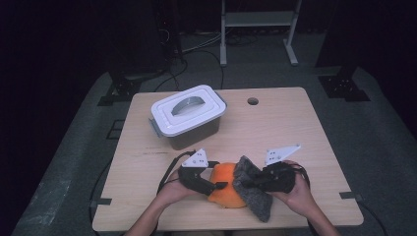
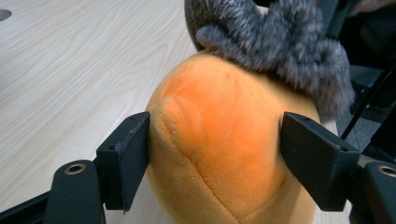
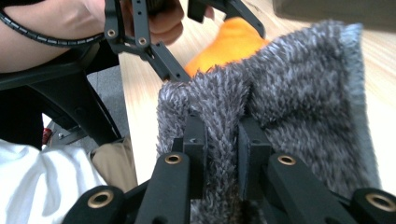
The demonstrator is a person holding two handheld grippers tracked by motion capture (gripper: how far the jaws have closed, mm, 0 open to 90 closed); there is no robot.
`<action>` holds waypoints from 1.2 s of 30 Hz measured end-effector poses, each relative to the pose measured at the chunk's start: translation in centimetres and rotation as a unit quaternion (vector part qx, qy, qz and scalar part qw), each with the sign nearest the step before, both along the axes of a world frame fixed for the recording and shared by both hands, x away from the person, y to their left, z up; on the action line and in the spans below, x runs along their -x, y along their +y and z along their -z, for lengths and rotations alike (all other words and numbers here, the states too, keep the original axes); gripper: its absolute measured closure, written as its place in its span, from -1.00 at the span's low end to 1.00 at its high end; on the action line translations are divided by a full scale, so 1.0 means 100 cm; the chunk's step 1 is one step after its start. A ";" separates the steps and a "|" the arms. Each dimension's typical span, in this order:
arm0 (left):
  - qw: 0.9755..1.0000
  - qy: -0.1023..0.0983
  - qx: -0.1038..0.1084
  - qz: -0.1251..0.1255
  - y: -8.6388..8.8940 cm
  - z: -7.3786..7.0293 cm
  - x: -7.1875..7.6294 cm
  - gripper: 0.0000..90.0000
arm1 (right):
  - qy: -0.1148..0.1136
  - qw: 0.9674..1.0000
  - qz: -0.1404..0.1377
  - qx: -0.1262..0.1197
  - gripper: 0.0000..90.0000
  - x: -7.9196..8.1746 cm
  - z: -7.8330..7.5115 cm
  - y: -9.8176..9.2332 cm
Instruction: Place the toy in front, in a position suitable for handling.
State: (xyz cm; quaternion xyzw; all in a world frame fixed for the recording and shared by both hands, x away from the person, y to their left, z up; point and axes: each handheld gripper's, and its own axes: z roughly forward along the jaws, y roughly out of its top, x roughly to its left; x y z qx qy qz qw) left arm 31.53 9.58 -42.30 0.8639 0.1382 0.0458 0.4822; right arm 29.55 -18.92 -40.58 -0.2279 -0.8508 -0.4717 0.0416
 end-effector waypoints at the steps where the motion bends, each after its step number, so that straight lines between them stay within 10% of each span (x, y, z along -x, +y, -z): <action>1: 1.000 -0.001 -0.003 0.001 0.000 0.000 0.000 -0.43 | 0.000 1.000 0.003 0.005 0.68 0.000 -0.001 -0.004; 7: 1.000 -0.001 -0.007 0.013 0.003 0.000 0.000 -0.42 | -0.003 0.999 0.044 -0.003 0.68 -0.006 -0.005 -0.018; 14: 0.999 0.044 0.011 0.009 -0.001 -0.002 -0.004 -0.67 | -0.010 1.000 0.010 -0.003 0.68 0.001 -0.006 0.002; 25: 0.998 -0.065 0.021 0.002 -0.005 -0.011 0.007 -0.12 | -0.028 0.999 0.043 -0.019 0.69 -0.007 -0.016 -0.004; 33: 0.999 0.028 0.030 -0.003 -0.001 -0.011 -0.004 -0.61 | -0.010 1.000 0.006 -0.010 0.68 -0.004 -0.003 0.011; 36: 1.000 0.008 0.012 0.006 -0.003 -0.007 -0.001 -0.45 | -0.016 1.000 -0.001 -0.007 0.68 -0.002 -0.003 0.013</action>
